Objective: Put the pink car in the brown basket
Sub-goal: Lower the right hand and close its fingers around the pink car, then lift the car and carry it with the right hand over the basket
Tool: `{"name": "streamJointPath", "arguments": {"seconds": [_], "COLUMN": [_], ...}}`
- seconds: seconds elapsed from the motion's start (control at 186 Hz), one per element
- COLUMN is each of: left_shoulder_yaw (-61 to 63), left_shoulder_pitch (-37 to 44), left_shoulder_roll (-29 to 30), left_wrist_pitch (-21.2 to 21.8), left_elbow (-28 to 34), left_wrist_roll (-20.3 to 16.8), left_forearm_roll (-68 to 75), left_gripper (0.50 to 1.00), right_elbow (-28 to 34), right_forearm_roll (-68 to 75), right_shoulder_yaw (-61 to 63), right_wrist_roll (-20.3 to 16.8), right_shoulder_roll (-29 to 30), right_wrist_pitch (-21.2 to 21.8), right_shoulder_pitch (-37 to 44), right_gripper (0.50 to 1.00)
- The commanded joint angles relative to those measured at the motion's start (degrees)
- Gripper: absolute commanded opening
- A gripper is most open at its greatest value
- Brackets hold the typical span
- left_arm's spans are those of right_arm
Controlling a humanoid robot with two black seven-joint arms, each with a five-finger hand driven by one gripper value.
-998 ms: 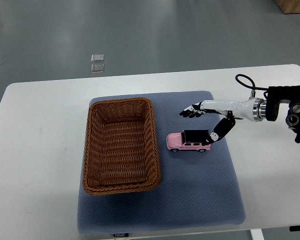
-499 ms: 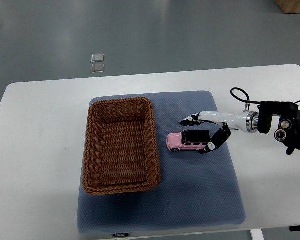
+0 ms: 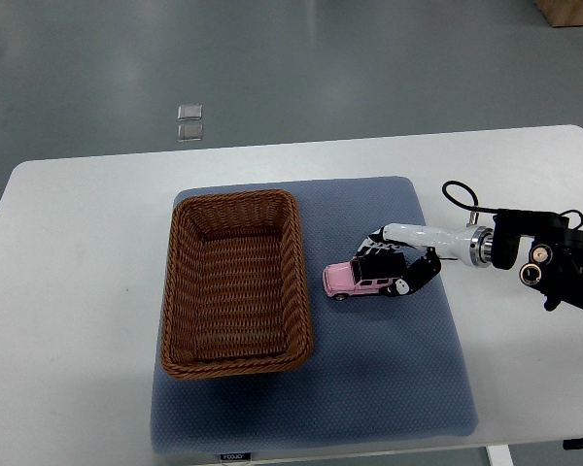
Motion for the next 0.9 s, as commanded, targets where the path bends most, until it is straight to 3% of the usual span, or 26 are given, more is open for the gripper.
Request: {"name": "streamJointPath", "arguments": {"seconds": [0.0,0.547,0.896], "left_shoulder_yaw": [0.0,0.1,0.0], "left_shoulder_pitch": [0.0,0.0,0.0], "left_shoulder_roll": [0.0,0.0,0.0], "left_wrist_pitch": [0.0,0.0,0.0], "left_elbow": [0.1,0.0,0.0], "left_wrist_roll": [0.0,0.0,0.0], "left_forearm_roll": [0.0,0.0,0.0], "left_gripper": [1.000,1.000,1.000], "right_elbow": [-0.2,4.4,4.5], "right_forearm_roll": [-0.4,0.9,5.1], "right_shoulder_yaw": [0.1,1.0,0.5], "right_wrist_roll": [0.9,2.7,3.1], "right_shoulder_roll": [0.0,-6.8,0.6], "right_wrist_pitch": [-0.7,-0.1,-0.3], "right_shoulder_pitch": [0.1,8.9,12.2], "right_gripper": [0.500,0.500,0.500]}}
